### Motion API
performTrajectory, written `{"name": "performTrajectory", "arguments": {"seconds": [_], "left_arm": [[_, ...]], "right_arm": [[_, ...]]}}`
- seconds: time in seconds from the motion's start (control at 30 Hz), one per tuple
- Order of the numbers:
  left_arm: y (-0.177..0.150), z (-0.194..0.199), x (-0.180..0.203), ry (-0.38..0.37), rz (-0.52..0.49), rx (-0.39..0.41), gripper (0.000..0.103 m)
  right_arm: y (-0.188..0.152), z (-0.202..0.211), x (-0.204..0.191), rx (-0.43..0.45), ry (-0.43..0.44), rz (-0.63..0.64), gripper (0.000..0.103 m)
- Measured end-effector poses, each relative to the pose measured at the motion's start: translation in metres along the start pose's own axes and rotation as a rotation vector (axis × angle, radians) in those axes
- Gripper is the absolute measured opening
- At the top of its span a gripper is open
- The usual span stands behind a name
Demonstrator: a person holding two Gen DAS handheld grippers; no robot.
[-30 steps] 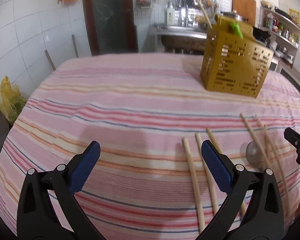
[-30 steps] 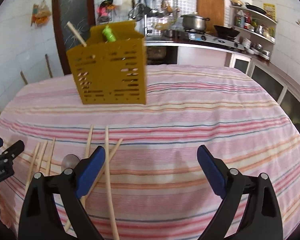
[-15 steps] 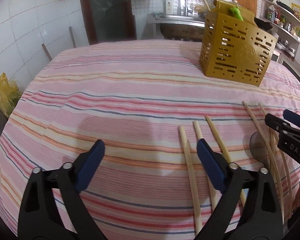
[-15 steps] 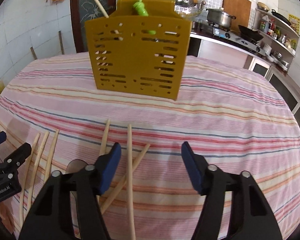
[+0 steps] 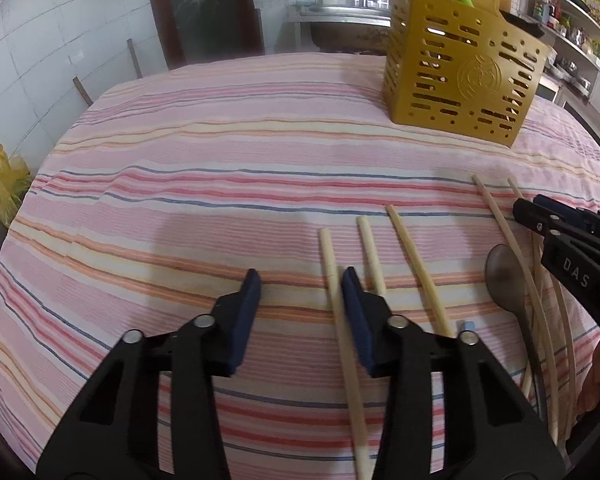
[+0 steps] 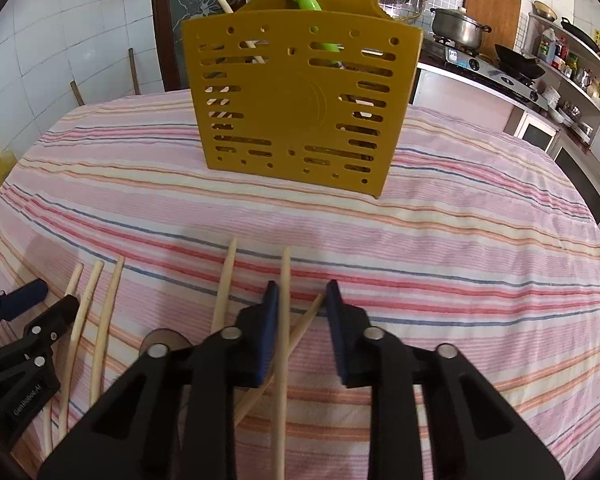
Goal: Organize utensils
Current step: 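Grasp a chopstick with the left tool while the right tool grasps another chopstick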
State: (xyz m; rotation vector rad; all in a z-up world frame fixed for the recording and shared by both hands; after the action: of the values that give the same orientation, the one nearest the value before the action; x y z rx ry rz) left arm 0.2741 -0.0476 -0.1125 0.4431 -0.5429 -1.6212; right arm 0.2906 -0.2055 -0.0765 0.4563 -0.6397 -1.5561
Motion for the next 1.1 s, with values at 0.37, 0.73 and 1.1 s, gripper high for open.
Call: {"name": "performTrajectory", "arguments": {"seconds": [0.37, 0.73, 1.1], "left_arm": [[0.009, -0.004, -0.001, -0.020, 0.010, -0.010, 0.007], [0.019, 0.037, 0.002, -0.075, 0.003, 0.134, 0.004], [0.025, 0.116, -0.001, -0.121, -0.013, 0.368, 0.005]], "right_arm": [[0.000, 0.016, 0.023, 0.033, 0.018, -0.096, 0.011], [-0.009, 0.068, 0.062, 0.150, 0.022, -0.228, 0.011], [-0.002, 0.126, 0.074, 0.308, 0.022, -0.270, 0.010]]}}
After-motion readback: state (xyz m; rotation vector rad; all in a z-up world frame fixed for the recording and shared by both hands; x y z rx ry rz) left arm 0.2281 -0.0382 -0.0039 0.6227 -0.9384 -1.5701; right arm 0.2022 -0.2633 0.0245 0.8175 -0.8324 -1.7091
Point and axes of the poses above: each gripper's, at about its wrist camera, not at the fingertips, and z roughly against the way its jaws point, x to its right, y to its top, the point moved 6 cm from there along -z, roughly the way its jaws point, and after that the axes turned 6 degrees about -y, right-handed, at the moved point
